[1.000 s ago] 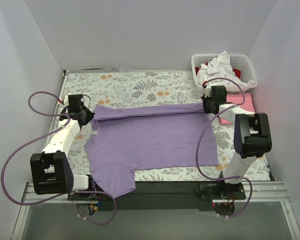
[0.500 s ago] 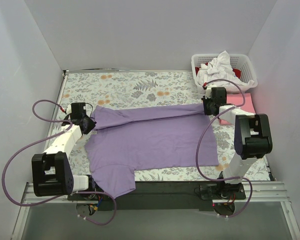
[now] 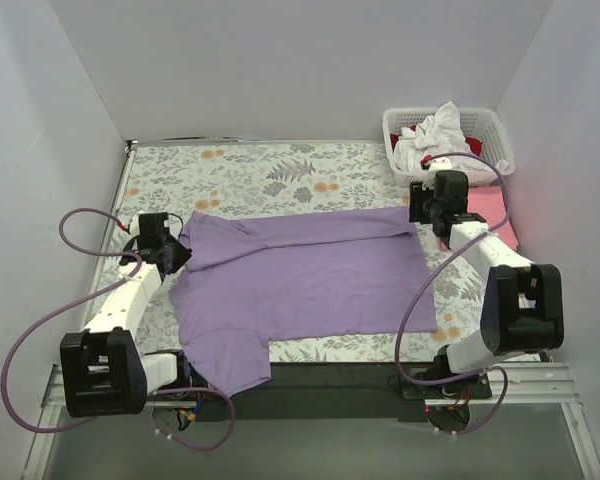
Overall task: Fold and stack the t-shirts
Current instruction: Fold the tshirt
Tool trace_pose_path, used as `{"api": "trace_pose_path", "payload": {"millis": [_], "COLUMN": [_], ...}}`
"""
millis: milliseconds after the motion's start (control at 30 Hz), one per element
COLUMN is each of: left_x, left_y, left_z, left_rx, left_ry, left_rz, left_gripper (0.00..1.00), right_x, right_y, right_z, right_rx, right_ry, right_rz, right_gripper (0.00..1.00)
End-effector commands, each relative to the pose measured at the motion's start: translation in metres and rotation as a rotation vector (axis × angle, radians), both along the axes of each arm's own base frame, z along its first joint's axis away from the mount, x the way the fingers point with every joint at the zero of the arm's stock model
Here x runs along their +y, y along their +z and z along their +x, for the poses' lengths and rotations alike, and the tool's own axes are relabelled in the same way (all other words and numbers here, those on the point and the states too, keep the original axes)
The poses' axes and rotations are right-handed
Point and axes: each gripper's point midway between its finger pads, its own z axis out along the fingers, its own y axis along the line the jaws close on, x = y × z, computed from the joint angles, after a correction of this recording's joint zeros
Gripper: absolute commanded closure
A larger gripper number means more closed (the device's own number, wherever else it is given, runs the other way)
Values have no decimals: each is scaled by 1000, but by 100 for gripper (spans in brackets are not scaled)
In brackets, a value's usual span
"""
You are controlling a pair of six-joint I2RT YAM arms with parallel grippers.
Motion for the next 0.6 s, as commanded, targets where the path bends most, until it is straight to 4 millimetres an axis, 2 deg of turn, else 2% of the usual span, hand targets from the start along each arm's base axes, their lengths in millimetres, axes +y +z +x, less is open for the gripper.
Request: {"api": "trace_pose_path", "payload": {"millis": [0, 133, 200, 300, 333, 367, 400, 433, 467, 567], "left_x": [-4, -5, -5, -3, -1, 1, 0, 1, -1, -4], "left_y": [2, 5, 13, 20, 21, 22, 21, 21, 22, 14], "left_z": [-7, -8, -8, -10, -11, -12, -14, -14, -14, -18], "left_rx": [-10, -17, -42, -55, -58, -56, -55, -58, -64, -61], "left_ry": [-6, -10, -14, -15, -10, -7, -9, -11, -19, -36], "left_rz": [-17, -19, -20, -3, 10, 17, 19, 22, 13, 5], "left_gripper": [87, 87, 88, 89, 87, 86, 82, 76, 68, 56], "right_x": [22, 45, 52, 51, 52, 53, 55, 57, 58, 54], "right_y": [29, 30, 20, 7, -3, -1, -4, -13, -13, -34], "right_z": [2, 4, 5, 14, 17, 23, 25, 27, 32, 37], "right_rx": [-83, -65, -34, -10, 18, 13, 22, 43, 43, 84], "right_ry": [48, 130, 141, 121, 111, 113, 120, 122, 128, 103], "right_rz": [112, 205, 240, 247, 252, 255, 264, 268, 268, 255], "right_gripper": [46, 46, 48, 49, 50, 51, 51, 52, 54, 56]}}
